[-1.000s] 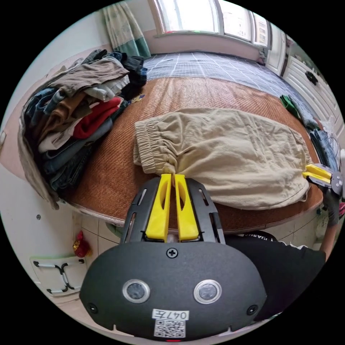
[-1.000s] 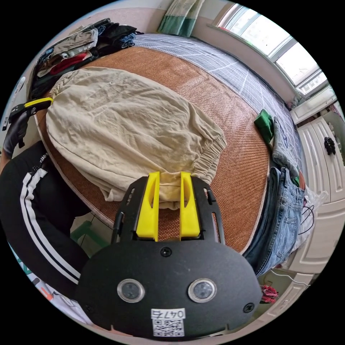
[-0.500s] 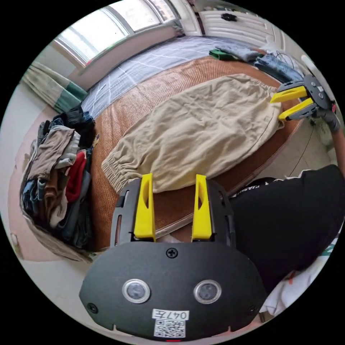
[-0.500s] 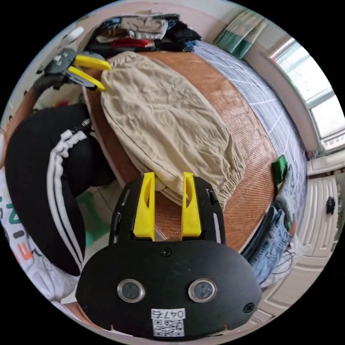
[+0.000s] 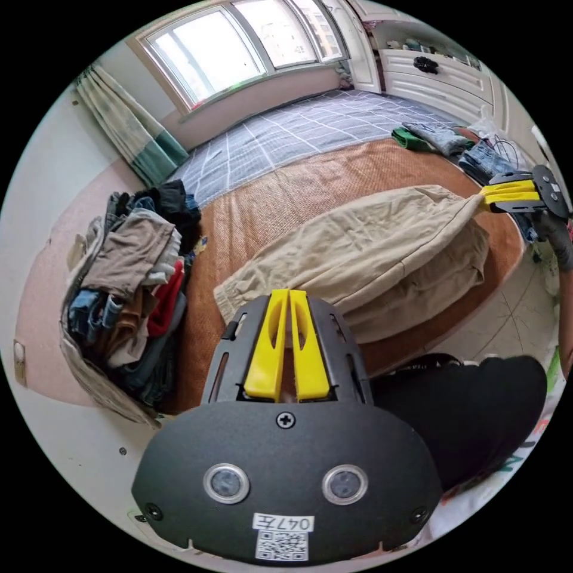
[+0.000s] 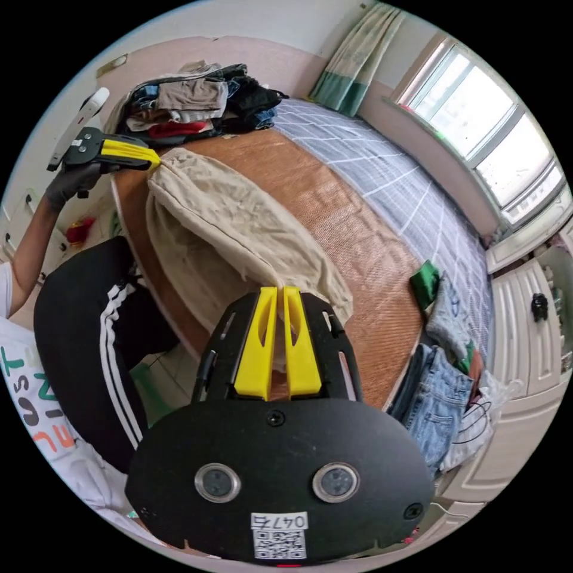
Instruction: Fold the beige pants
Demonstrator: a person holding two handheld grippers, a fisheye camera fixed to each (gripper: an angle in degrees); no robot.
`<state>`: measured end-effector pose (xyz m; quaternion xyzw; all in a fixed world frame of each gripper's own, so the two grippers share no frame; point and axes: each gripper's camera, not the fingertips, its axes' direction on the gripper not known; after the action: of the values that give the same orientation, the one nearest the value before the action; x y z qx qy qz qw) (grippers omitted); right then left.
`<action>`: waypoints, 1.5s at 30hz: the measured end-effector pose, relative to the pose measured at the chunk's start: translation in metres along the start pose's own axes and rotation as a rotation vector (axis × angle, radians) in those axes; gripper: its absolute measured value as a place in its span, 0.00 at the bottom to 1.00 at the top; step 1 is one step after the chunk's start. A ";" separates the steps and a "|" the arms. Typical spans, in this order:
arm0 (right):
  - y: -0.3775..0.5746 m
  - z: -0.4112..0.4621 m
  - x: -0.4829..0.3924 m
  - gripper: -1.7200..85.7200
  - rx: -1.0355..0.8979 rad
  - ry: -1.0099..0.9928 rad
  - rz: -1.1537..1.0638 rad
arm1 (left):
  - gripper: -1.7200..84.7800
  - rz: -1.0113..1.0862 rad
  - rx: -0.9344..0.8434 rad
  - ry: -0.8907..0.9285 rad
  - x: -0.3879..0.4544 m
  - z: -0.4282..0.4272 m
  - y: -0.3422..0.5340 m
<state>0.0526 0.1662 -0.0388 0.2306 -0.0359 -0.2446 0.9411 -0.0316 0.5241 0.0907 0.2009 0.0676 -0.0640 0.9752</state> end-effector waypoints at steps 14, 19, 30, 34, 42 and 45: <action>-0.102 0.017 0.109 0.14 0.216 0.129 0.381 | 0.12 -0.279 0.012 -0.121 -0.137 0.089 -0.118; -0.048 0.033 0.056 0.09 0.126 -0.062 0.263 | 0.12 -0.239 -0.044 0.000 -0.083 0.119 0.004; -0.031 0.087 -0.045 0.06 -0.101 -0.084 0.105 | 0.06 -0.276 -0.145 0.051 -0.021 0.221 0.117; -0.065 0.064 -0.051 0.06 -0.002 -0.053 0.061 | 0.06 -0.343 -0.098 0.081 -0.049 0.208 0.164; -0.127 0.051 -0.124 0.05 0.048 -0.452 -0.384 | 0.06 -0.363 -0.124 0.073 -0.109 0.219 0.238; -0.132 0.051 -0.159 0.03 0.064 -0.396 -0.463 | 0.05 -0.331 -0.133 0.070 -0.115 0.229 0.238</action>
<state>-0.1544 0.1184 -0.0459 0.2100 -0.1729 -0.4915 0.8273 -0.0839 0.6603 0.4089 0.1240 0.1376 -0.2120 0.9596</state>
